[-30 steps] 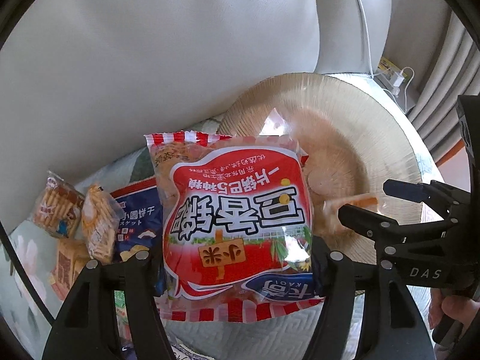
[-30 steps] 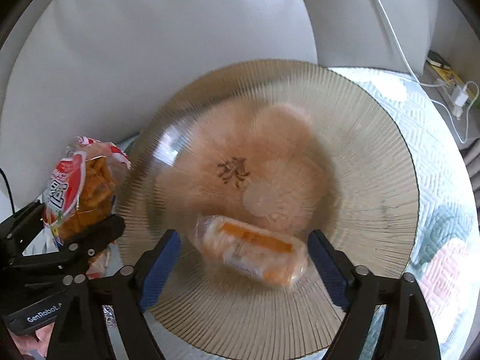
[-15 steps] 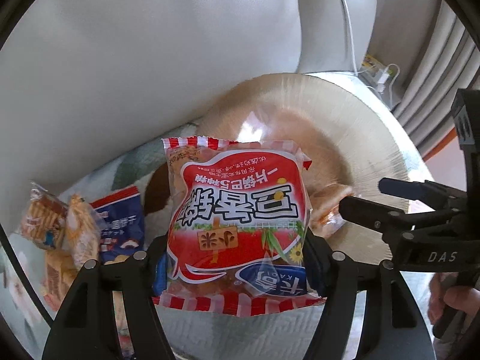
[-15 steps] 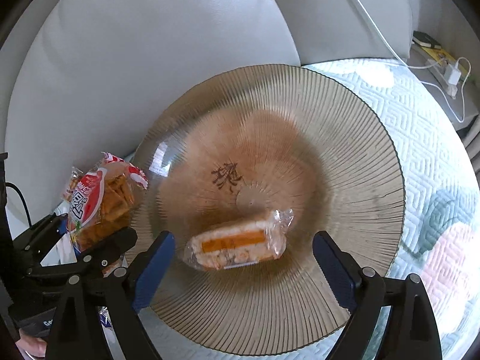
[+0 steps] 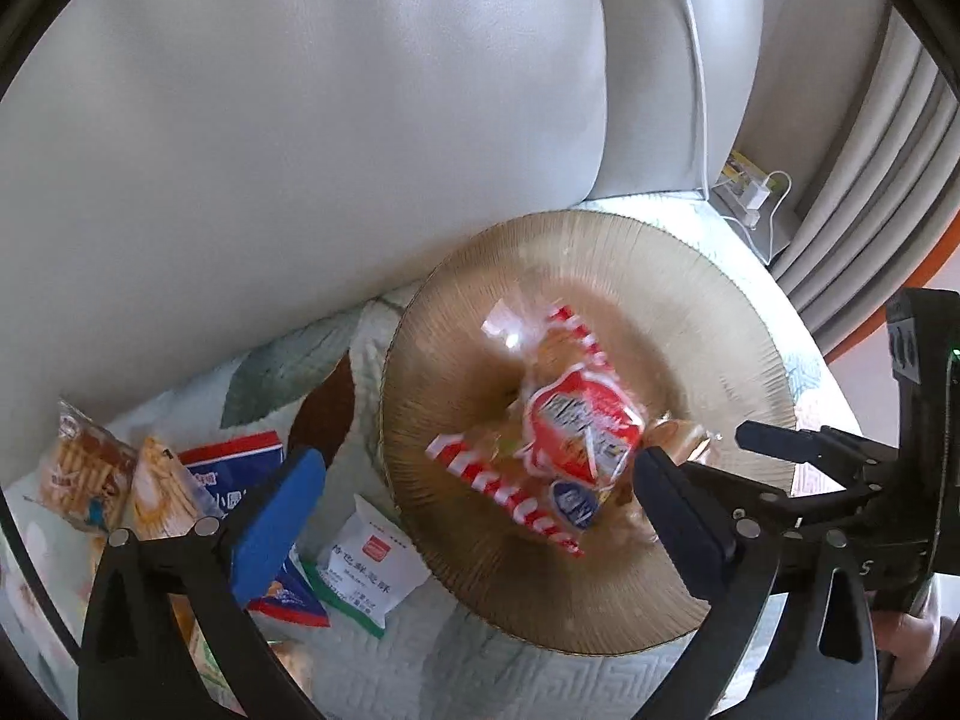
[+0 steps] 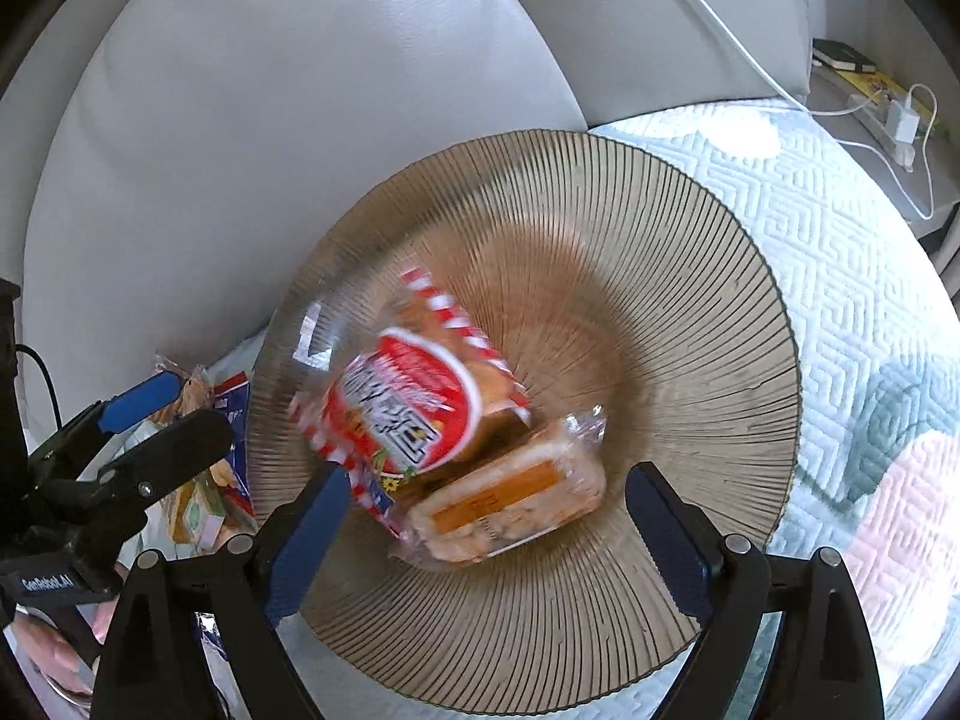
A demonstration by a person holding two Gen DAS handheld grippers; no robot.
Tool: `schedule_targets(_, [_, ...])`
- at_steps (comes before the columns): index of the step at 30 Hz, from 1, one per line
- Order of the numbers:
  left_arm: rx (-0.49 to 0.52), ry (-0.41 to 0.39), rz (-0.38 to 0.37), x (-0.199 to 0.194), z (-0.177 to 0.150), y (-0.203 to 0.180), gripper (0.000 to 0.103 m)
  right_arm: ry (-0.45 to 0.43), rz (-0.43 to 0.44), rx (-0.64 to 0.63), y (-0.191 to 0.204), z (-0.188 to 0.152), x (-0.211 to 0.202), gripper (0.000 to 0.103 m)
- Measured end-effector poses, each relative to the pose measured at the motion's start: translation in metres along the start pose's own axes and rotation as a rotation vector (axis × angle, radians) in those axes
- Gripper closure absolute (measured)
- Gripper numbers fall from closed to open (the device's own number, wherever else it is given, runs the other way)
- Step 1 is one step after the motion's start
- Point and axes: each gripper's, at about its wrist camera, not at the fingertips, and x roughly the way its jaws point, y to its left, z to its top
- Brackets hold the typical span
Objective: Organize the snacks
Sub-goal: 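Open the left tool to drop the red striped bag onto the plate, then grasp the round bun with left tool while right tool grasps blue-white bag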
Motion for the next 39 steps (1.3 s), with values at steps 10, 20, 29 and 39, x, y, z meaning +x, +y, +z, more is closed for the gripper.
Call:
schedule_targets(10, [-0.065,0.02,0.056,0.001,-0.012,0.03,0.001,0.003,0.008,-0.043,0.023,-0.001,-0.001,0.011])
schedule_targets(20, [-0.144,-0.012,0.108,-0.022,-0.024,0.083,0.001,0.022,0.016,-0.193,0.075,-0.006,0.003,0.011])
schedule_targets(29, [-0.287,-0.036,0.191,-0.06,-0.058,0.167,0.001,0.092,0.095,-0.41,0.157,-0.031,0.019,0.011])
schedule_targets(39, [-0.494,-0.073,0.294,-0.097,-0.109,0.261,0.001,0.232,0.177,-0.571,0.235,-0.102,0.053,0.011])
